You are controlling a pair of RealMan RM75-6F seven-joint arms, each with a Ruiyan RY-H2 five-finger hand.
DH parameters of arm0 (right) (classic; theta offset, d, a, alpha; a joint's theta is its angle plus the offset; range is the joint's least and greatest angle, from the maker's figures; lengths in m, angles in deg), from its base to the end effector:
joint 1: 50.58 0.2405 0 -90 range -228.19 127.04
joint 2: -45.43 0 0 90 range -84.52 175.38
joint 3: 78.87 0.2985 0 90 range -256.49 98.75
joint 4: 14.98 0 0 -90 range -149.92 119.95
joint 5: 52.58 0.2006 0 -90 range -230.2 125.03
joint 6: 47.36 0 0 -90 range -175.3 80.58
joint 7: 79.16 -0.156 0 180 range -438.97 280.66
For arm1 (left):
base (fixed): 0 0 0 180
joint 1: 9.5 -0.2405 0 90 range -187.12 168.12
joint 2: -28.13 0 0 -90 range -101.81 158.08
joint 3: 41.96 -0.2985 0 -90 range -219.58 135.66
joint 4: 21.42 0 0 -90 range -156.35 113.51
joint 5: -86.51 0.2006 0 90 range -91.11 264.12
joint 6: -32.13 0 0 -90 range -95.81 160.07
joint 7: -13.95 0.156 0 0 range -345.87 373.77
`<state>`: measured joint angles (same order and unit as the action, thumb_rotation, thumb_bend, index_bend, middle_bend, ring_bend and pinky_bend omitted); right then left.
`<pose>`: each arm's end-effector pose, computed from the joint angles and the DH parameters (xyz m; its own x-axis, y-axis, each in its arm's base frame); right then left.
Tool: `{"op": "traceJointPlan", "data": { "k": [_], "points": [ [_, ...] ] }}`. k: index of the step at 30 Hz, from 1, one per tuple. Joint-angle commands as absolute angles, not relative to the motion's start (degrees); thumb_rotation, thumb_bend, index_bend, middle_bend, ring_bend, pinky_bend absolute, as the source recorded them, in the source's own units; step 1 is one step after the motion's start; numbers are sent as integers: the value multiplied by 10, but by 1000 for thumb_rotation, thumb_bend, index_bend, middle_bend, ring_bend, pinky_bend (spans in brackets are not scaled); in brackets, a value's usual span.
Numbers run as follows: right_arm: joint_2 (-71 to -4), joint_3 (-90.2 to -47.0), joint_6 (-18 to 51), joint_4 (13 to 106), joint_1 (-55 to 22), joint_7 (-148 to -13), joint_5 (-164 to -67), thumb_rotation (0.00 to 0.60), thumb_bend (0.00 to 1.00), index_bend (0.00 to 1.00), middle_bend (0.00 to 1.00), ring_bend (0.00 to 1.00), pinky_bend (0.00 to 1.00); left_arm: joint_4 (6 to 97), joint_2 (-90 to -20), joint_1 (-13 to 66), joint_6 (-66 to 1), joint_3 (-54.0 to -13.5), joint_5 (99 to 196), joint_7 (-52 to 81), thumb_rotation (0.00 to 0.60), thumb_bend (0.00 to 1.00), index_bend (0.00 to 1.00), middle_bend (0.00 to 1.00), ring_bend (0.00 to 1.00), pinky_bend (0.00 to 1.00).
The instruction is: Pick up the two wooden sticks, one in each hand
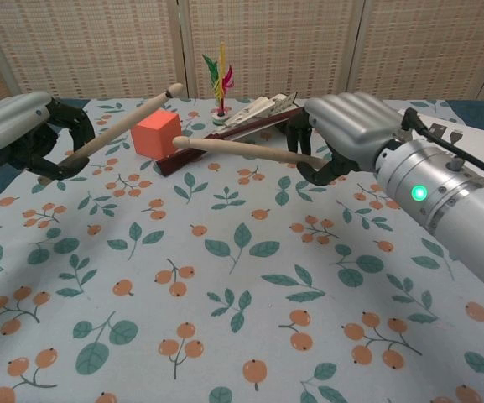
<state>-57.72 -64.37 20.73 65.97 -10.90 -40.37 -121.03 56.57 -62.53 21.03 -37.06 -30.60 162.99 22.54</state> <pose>-0.1348 -0.3616 -0.0489 0.5144 0.0050 0.8576 -0.8022 -0.3507 0.4832 -0.2347 0.3554 0.0254 0.3078 0.0433 0.9505 0.9217 -0.2616 -0.2865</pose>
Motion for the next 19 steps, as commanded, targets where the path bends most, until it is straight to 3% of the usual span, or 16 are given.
{"op": "traceJointPlan", "data": {
  "k": [1, 19],
  "points": [
    [-591, -633, 205, 655, -99, -397, -1200, 600, 398, 1000, 1000, 766, 394, 586, -631, 210, -384, -313, 1637, 262, 600, 602, 828, 869, 848, 848],
    [-620, -615, 202, 646, -74, -386, -1164, 600, 398, 1000, 1000, 766, 393, 590, -661, 219, -401, -324, 1658, 310, 600, 602, 827, 869, 848, 848]
  ]
}}
